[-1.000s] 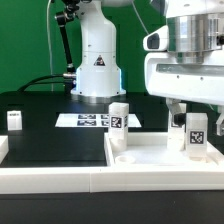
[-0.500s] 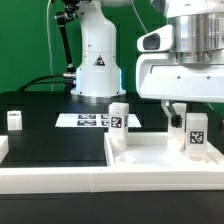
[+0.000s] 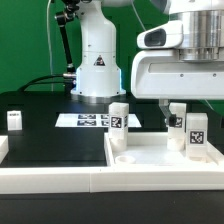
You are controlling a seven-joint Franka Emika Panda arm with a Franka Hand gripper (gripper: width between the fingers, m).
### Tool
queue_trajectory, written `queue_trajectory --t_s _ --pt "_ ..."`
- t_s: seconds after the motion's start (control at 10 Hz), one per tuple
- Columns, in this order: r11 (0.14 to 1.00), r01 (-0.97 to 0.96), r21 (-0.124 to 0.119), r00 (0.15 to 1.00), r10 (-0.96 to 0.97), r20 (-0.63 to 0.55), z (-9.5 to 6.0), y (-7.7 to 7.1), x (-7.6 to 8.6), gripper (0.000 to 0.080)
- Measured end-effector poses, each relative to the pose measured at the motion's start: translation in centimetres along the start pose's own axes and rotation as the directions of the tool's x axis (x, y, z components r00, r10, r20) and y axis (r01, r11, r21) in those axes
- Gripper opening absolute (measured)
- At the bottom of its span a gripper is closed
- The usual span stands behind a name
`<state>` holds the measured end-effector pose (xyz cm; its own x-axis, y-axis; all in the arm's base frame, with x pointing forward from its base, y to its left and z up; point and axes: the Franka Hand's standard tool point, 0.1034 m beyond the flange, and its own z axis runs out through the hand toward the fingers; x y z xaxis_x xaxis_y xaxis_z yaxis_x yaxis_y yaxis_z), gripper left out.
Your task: Assemble square table
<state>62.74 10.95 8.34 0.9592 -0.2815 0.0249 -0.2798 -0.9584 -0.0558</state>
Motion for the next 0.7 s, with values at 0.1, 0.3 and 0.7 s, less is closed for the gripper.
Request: queue_trajectory --t_s 0.1,0.3,0.7 --pt "0.998 0.058 -0.003 0.998 -0.058 -0.004 -0.15 0.10 0.23 0.0649" --pt "0.988 0.154 -0.007 0.988 -0.154 -0.005 -0.14 0.39 0.39 0.0626" --pt "0.995 0.099 -0.006 0.995 -0.099 -0.005 -0.10 0.42 0.39 0.0290"
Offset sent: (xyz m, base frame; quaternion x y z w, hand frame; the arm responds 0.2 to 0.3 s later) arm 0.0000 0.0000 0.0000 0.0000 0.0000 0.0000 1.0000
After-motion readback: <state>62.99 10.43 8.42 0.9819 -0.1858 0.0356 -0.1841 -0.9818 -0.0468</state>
